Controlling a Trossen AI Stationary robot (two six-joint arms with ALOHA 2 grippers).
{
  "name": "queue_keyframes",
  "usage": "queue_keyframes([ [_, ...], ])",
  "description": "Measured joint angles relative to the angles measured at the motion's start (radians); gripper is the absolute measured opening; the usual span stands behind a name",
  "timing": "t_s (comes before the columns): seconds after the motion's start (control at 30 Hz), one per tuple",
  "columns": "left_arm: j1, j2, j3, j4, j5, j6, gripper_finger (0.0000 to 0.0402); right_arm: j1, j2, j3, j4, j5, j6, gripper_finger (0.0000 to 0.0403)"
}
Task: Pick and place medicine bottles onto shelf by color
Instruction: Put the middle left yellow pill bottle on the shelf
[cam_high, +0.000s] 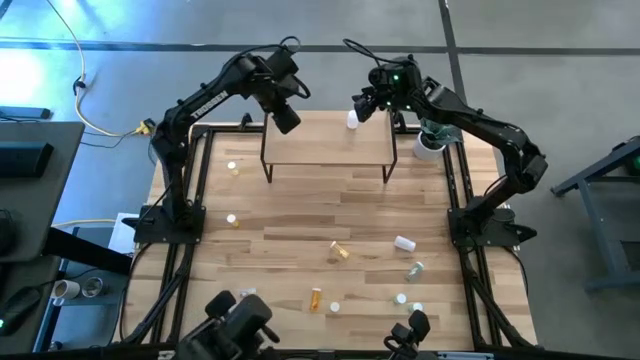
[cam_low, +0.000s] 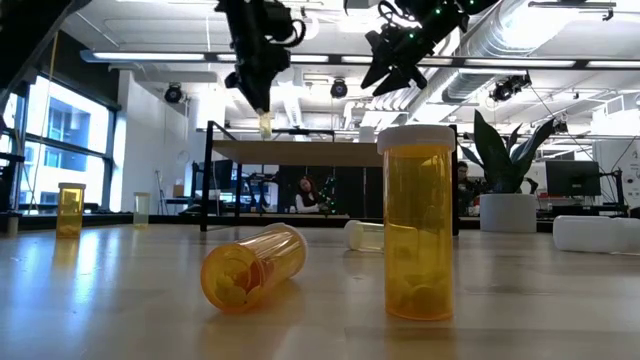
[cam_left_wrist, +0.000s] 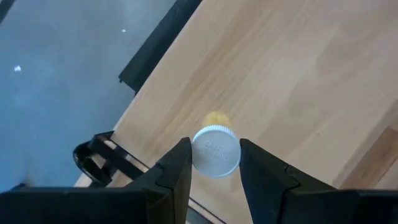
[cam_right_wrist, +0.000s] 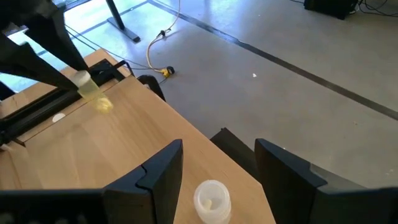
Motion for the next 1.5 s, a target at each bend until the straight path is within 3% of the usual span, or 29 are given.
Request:
queue_keyframes([
  [0.7,0.028,0.059,0.0,0.0,-0.001,-0.05,0.011,0.0,0.0,0.0,0.0,0.0,-0.019,0.0191],
  [1.2,0.028,0.059,0.0,0.029,-0.004,-0.05,0.0153,0.0,0.0,0.0,0.0,0.0,-0.034,0.0191],
  [1.5,0.028,0.051,0.0,0.034,0.0,-0.058,0.0158,0.0,0.0,0.0,0.0,0.0,-0.036,0.0191],
])
